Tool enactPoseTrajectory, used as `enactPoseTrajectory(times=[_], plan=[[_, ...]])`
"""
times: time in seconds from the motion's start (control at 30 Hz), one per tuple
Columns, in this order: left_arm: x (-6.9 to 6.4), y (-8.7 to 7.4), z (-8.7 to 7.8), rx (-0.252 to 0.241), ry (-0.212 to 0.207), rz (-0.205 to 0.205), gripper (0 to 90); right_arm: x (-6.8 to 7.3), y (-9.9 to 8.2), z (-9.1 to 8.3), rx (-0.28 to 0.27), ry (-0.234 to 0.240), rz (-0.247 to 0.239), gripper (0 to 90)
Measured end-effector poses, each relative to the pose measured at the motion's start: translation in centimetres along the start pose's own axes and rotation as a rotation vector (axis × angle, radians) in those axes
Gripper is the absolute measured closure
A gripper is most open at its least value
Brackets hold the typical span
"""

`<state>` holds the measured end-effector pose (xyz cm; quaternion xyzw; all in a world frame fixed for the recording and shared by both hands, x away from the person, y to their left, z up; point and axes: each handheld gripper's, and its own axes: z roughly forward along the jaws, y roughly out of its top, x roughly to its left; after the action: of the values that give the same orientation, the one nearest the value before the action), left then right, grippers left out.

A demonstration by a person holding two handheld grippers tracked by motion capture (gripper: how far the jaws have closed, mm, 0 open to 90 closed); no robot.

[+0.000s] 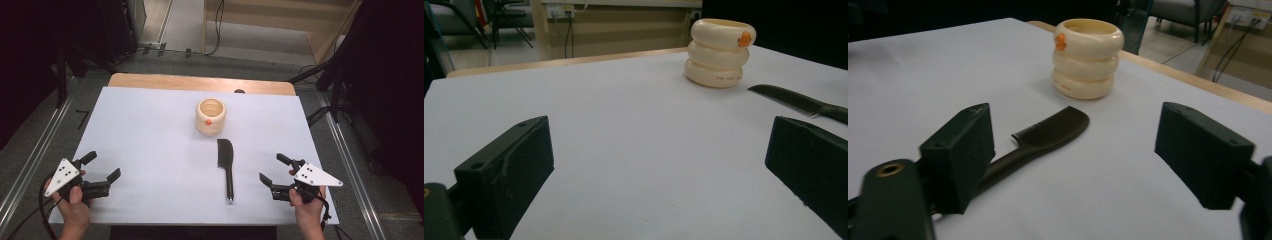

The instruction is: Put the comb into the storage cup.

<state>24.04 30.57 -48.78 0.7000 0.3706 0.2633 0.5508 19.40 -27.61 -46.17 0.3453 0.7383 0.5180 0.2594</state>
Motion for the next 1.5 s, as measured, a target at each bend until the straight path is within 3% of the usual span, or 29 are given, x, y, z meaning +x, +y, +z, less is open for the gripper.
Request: enactPoseTrajectory(times=[0.03,0.1,0.33,0.5,0.53,0.6,0.7,0.73,0.77,1.03,1.1,1.37,1.5], plan=[[0.0,0.0,0.0,0.0,0.0,0.001,0.0,0.4,0.2,0.3,0.011,0.032,0.002,29.0],[0.0,0.0,0.0,0.001,0.0,0.003,0.0,0.8,0.4,0.7,0.02,0.072,0.003,37.3],[0.0,0.0,0.1,0.002,0.0,0.003,0.0,2.5,0.6,2.0,0.073,0.132,-0.036,44.3],[0.0,0.0,0.1,0.001,0.0,0.003,0.0,3.8,0.5,2.9,0.089,0.19,-0.042,59.3],[0.0,0.0,0.0,0.001,-0.001,0.002,0.0,4.1,0.4,3.3,0.099,0.23,-0.043,66.4],[0.0,0.0,0.0,0.001,-0.001,0.003,0.0,4.3,0.4,3.4,0.107,0.241,-0.039,69.3],[0.0,0.0,0.0,0.0,-0.003,0.002,0.0,5.0,0.4,4.0,0.142,0.247,-0.082,78.1],[0.0,0.0,0.0,0.001,-0.003,0.002,0.0,5.2,0.4,4.1,0.152,0.261,-0.086,81.8],[0.0,0.0,0.0,0.0,-0.003,0.002,0.0,5.5,0.3,4.4,0.158,0.311,-0.085,87.4],[-0.1,0.0,0.0,0.003,-0.002,0.008,0.0,6.5,-0.1,5.3,0.217,0.361,-0.12,87.7],[-0.1,0.0,0.0,0.004,-0.001,0.009,0.0,6.6,-0.2,5.5,0.218,0.36,-0.127,87.7],[-0.2,0.0,0.1,0.01,-0.004,0.022,0.0,7.6,-0.9,6.8,0.335,0.355,-0.157,87.9],[-0.3,0.0,0.1,0.01,-0.003,0.023,0.0,7.9,-1.1,7.2,0.362,0.352,-0.163,88.0]])
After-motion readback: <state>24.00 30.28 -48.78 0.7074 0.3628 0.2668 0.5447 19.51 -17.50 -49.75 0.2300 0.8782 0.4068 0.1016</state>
